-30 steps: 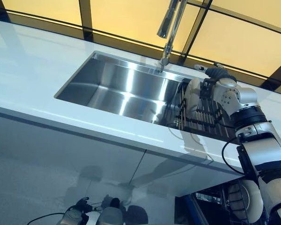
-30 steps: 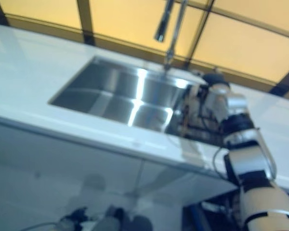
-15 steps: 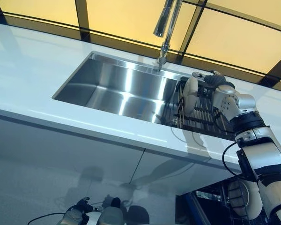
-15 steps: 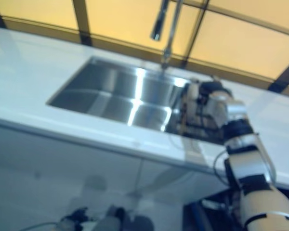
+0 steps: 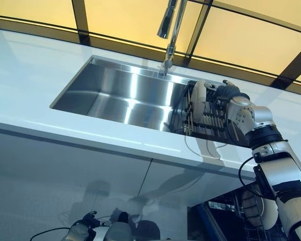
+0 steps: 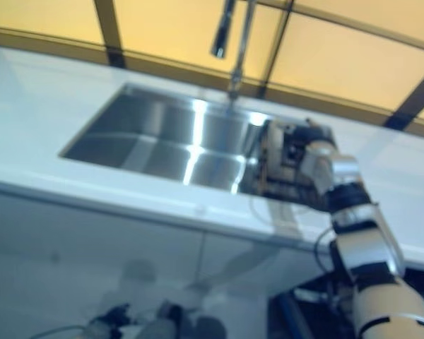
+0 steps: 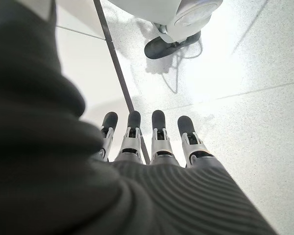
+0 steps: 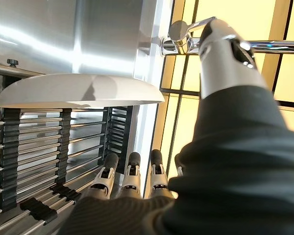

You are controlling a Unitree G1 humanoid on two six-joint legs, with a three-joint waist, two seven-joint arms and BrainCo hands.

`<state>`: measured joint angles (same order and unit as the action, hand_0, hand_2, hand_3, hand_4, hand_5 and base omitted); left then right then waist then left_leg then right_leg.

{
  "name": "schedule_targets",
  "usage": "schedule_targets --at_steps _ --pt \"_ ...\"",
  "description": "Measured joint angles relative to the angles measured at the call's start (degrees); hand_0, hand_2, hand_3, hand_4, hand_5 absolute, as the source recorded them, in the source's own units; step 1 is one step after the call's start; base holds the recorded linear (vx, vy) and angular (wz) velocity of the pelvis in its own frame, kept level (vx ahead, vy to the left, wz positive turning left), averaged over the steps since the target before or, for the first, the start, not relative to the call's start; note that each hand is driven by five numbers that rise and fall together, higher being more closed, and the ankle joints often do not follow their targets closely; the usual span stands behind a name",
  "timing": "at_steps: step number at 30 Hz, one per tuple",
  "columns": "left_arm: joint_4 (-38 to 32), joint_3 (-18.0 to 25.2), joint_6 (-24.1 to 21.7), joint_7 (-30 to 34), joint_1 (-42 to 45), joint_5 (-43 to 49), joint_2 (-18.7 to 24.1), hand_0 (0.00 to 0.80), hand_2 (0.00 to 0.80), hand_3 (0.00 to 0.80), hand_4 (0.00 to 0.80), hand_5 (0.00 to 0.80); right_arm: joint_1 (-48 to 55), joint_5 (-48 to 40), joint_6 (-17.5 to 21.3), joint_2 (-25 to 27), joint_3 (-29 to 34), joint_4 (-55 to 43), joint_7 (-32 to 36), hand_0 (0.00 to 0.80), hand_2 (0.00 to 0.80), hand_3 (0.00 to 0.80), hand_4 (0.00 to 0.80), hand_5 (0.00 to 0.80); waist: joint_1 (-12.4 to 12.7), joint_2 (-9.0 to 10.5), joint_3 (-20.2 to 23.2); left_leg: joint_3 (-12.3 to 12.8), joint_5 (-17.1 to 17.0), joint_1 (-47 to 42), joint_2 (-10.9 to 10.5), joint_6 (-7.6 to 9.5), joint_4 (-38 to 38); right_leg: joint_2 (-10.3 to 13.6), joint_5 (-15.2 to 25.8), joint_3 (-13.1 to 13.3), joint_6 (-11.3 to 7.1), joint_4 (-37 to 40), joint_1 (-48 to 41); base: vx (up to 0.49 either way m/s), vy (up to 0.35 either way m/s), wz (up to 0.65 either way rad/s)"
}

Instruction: Take plates into dishwasher

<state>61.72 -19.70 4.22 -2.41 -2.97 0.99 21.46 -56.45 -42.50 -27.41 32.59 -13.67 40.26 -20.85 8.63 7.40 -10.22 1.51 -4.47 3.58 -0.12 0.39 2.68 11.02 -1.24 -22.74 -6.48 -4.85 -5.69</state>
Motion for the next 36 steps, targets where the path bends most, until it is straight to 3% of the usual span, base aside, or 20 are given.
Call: schedule_targets --at_steps 12,16,36 --pt "0.4 0.0 -0.2 0.0 0.2 0.0 0.0 0.000 0.000 0.000 0.000 0.000 0.4 0.0 0.1 0.0 0.0 -3.9 0.0 0.000 0.000 0.000 0.000 0.000 -0.1 -0.01 0.0 0.2 0.0 -0.1 0.3 0.00 -0.4 0.0 -0.1 0.2 0.15 -0.8 0.4 0.003 -0.002 0.00" --pt "0.6 0.0 -0.8 0.0 0.4 0.0 0.0 0.000 0.000 0.000 0.000 0.000 0.5 0.1 0.2 0.0 0.0 -5.9 -0.2 0.000 0.000 0.000 0.000 0.000 -0.1 0.01 0.0 1.6 0.0 -0.1 0.8 -0.02 -0.4 -0.2 -0.5 0.2 0.63 -0.4 0.5 0.035 -0.028 -0.01" --pt "0.5 0.0 -1.2 0.0 0.6 0.0 0.0 0.000 0.000 0.000 0.000 0.000 0.6 0.1 0.0 -0.5 -0.3 -8.9 -1.9 0.000 0.000 0.000 0.000 0.000 -1.6 0.07 0.0 3.1 0.0 -1.2 1.4 -0.80 -1.3 -1.2 -0.2 1.7 0.36 1.4 -0.1 0.014 -0.057 -0.04"
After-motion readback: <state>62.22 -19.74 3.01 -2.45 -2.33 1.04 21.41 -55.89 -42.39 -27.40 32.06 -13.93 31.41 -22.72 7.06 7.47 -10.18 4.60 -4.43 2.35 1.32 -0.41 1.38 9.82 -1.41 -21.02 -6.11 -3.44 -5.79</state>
